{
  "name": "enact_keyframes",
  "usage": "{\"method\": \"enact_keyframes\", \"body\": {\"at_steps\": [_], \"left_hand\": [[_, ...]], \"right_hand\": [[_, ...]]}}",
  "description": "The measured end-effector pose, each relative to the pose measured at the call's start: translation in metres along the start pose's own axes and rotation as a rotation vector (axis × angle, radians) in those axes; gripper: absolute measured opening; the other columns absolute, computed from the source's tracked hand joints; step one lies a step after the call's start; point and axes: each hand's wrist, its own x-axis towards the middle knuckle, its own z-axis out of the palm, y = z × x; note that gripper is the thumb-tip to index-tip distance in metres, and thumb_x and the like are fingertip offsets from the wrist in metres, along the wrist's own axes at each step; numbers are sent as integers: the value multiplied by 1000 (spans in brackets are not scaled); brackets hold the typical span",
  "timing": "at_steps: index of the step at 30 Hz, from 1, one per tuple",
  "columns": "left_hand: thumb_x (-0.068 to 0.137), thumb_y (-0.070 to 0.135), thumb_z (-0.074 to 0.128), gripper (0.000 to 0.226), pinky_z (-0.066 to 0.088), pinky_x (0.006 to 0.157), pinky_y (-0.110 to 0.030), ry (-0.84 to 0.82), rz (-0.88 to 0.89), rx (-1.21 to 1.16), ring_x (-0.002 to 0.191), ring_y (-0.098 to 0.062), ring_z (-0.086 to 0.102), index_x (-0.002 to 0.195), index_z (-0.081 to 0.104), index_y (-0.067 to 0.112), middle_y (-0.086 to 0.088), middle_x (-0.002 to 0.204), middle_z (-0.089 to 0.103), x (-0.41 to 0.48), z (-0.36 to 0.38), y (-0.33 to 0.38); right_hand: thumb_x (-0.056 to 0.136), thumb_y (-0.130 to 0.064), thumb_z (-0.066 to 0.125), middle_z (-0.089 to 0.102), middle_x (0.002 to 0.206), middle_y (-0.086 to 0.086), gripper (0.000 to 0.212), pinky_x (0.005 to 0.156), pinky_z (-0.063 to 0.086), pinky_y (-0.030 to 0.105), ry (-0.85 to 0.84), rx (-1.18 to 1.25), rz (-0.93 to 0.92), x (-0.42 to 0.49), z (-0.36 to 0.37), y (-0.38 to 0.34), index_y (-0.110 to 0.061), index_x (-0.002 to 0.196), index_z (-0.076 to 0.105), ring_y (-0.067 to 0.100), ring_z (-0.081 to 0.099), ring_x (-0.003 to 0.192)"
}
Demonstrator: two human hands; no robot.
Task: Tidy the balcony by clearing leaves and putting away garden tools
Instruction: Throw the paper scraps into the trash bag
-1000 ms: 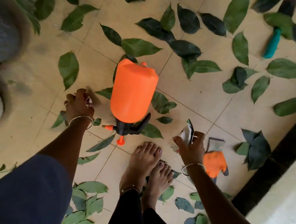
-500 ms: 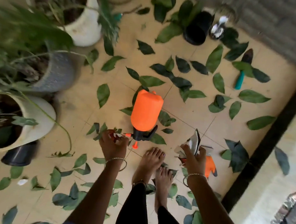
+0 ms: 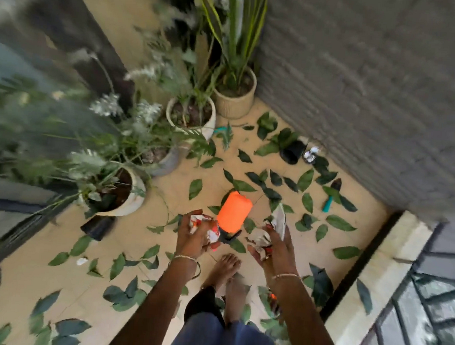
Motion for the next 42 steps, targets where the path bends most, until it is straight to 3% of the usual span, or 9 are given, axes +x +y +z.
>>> {"method": "enact_keyframes", "body": {"at_steps": [4, 8, 12, 16, 22, 29, 32, 37, 42], "left_hand": [[94, 20, 62, 17, 59, 75, -47, 29, -25, -64, 99, -26, 66, 108, 60, 30, -6, 111, 68, -77, -22, 44], [96, 21, 60, 23, 59, 72, -44, 15, 47, -250, 102, -32, 68, 118, 61, 27, -10, 115, 69, -137, -59, 78], [96, 18, 58, 27, 58, 70, -42, 96, 113, -439, 107, -32, 65, 123, 58, 26, -9, 117, 67, -194, -105, 105], [95, 19, 55, 31, 56, 66, -34, 176, 215, -635, 106, -29, 67, 125, 57, 26, -8, 114, 66, -245, -157, 112], [95, 14, 51, 29, 57, 64, -34, 362, 352, -905, 94, -28, 66, 120, 59, 24, -9, 104, 67, -314, -251, 107], [94, 11, 54, 27, 59, 67, -41, 585, 452, -1139, 94, -34, 68, 119, 60, 19, -12, 98, 69, -382, -385, 65], [92, 6, 56, 28, 59, 67, -41, 654, 505, -1180, 81, -28, 71, 117, 58, 17, -10, 84, 71, -411, -446, 46], [85, 8, 67, 27, 59, 68, -38, 805, 506, -1141, 73, -21, 68, 108, 60, 22, -7, 80, 70, -447, -539, 29], [86, 7, 68, 31, 57, 67, -35, 912, 506, -1128, 80, -21, 67, 109, 61, 27, -3, 80, 72, -467, -608, 23]], "right_hand": [[94, -13, 60, 72, 90, 7, 42, 67, 45, 39, -141, -64, -27, -71, 22, -40, -27, 134, 55, 29, 56, 68], [98, -11, 51, 60, 94, 9, 35, 47, 49, 27, -341, -96, -24, -126, 46, -62, -23, 131, 53, 17, 63, 59], [68, -26, 80, 66, 103, 9, 67, 55, 55, 31, -541, -170, 47, -181, 89, -61, -18, 130, 55, 19, 69, 75], [73, -32, 75, 68, 80, 0, 36, 52, 54, 28, -721, -313, 209, -229, 139, -38, -20, 105, 62, 16, 69, 70], [84, -33, 70, 63, 74, -2, 17, 50, 51, 26, -878, -523, 365, -293, 212, 46, -21, 93, 63, 17, 62, 68], [45, -26, 97, 64, 77, 3, 55, 52, 53, 26, -1081, -732, 557, -375, 276, 182, -18, 88, 63, 16, 63, 63], [41, -22, 100, 58, 82, 7, 64, 48, 51, 26, -1136, -773, 598, -408, 297, 247, -18, 90, 60, 18, 60, 64], [64, -18, 83, 55, 81, 7, 34, 44, 48, 23, -1097, -857, 585, -449, 330, 345, -21, 87, 60, 17, 55, 59], [63, -18, 78, 56, 78, 10, 34, 43, 43, 22, -1086, -955, 549, -490, 359, 418, -16, 91, 58, 18, 52, 61]]}}
